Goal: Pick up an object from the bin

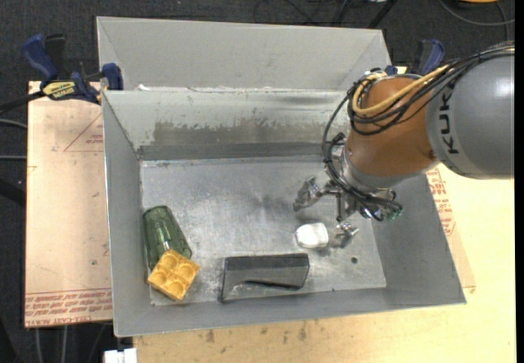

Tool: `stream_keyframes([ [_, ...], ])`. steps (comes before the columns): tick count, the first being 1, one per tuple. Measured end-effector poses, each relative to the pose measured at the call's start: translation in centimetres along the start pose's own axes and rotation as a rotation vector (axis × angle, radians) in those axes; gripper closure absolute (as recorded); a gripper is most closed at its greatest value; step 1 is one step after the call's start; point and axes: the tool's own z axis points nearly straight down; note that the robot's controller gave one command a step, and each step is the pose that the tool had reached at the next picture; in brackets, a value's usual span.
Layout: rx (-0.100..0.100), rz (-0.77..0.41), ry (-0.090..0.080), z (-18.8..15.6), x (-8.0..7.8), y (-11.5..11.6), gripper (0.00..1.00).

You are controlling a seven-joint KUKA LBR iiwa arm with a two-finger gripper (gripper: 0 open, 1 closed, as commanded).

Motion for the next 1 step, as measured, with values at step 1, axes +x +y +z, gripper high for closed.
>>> stream_keyframes([
  [1,0.0,0.027,-0.001,0.43,-0.59,1.45,0.0],
])
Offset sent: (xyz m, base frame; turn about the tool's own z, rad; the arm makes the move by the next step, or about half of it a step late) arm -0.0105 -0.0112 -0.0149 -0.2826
